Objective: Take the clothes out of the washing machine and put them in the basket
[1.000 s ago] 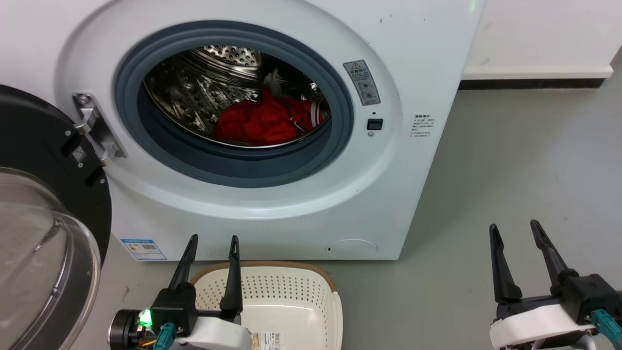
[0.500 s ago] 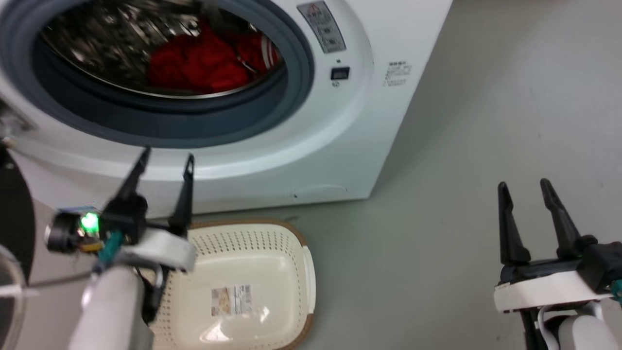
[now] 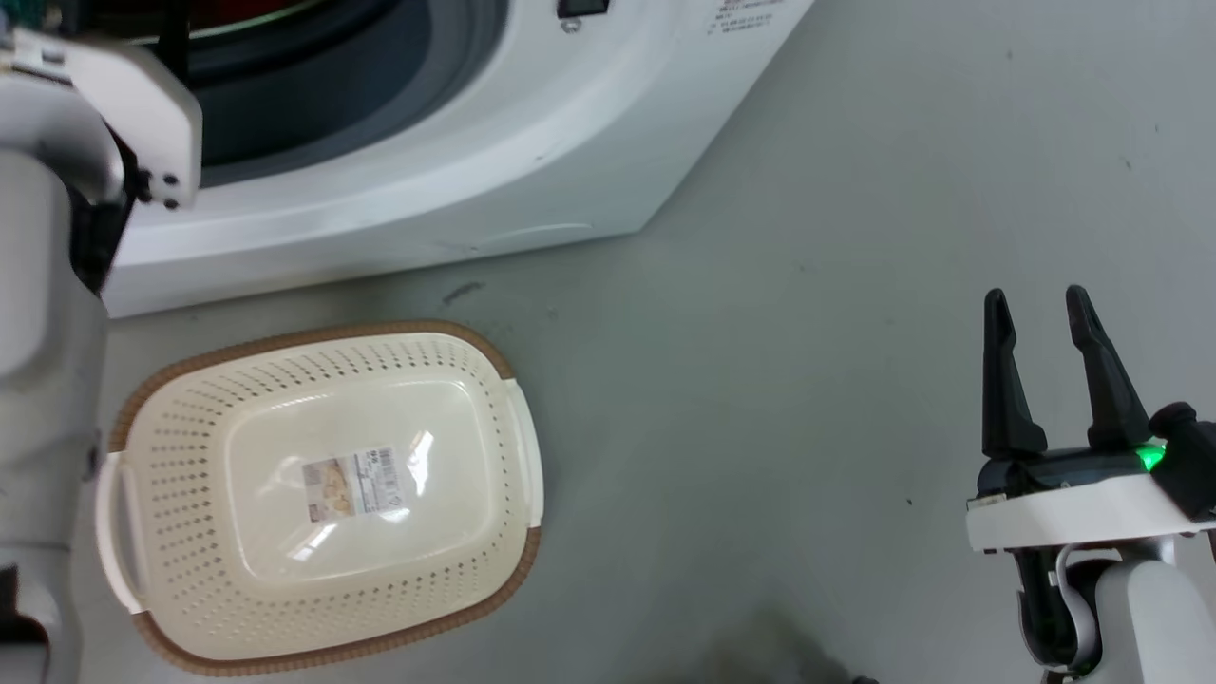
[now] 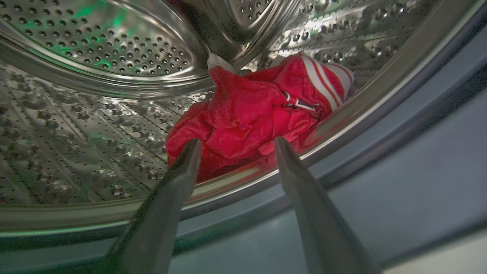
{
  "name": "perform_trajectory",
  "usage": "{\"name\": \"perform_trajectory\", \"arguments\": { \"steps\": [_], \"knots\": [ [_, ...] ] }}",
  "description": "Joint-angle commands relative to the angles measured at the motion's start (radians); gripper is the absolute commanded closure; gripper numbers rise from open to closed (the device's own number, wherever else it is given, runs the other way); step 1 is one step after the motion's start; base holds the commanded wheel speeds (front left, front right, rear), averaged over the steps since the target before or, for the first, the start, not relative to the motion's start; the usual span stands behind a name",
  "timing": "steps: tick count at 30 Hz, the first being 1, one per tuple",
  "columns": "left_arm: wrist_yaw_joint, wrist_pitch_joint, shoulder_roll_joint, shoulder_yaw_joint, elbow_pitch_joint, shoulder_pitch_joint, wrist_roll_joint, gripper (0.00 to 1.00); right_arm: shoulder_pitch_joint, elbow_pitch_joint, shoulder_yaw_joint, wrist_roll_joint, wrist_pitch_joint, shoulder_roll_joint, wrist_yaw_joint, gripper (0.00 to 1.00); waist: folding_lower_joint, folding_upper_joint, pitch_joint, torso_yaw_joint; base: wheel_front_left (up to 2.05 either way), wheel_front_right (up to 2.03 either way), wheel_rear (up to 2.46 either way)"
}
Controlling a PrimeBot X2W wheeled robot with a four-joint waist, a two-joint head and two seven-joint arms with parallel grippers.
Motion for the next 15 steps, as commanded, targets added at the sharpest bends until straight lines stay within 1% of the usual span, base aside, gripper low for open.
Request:
{"name": "perform_trajectory", "arguments": {
  "steps": [1, 5, 13, 15],
  "knots": [
    [0.000, 0.028, 0.013, -0.012, 0.014, -0.042, -0.022, 0.00, -0.022, -0.004, 0.006, 0.005, -0.002, 0.003, -0.001, 0.00, -0.0003, 0.0000, 0.056, -0.040, 0.00, 0.00, 0.00],
    [0.001, 0.173, 0.063, -0.052, 0.085, -0.180, -0.057, 0.00, -0.042, -0.012, 0.022, 0.023, -0.002, 0.004, -0.001, 0.00, -0.0003, 0.0000, 0.100, -0.063, 0.00, 0.00, 0.00],
    [0.000, 0.430, 0.123, -0.069, 0.180, -0.400, -0.119, 0.00, -0.049, -0.030, 0.072, 0.045, -0.002, 0.003, -0.001, 0.00, -0.0003, 0.0000, 0.167, -0.118, 0.00, 0.00, 0.00],
    [0.000, 0.497, 0.136, -0.097, 0.185, -0.431, -0.120, 0.00, -0.047, -0.034, 0.083, 0.050, -0.002, 0.003, -0.001, 0.00, -0.0003, 0.0000, 0.177, -0.130, 0.00, 0.00, 0.00]
  ]
}}
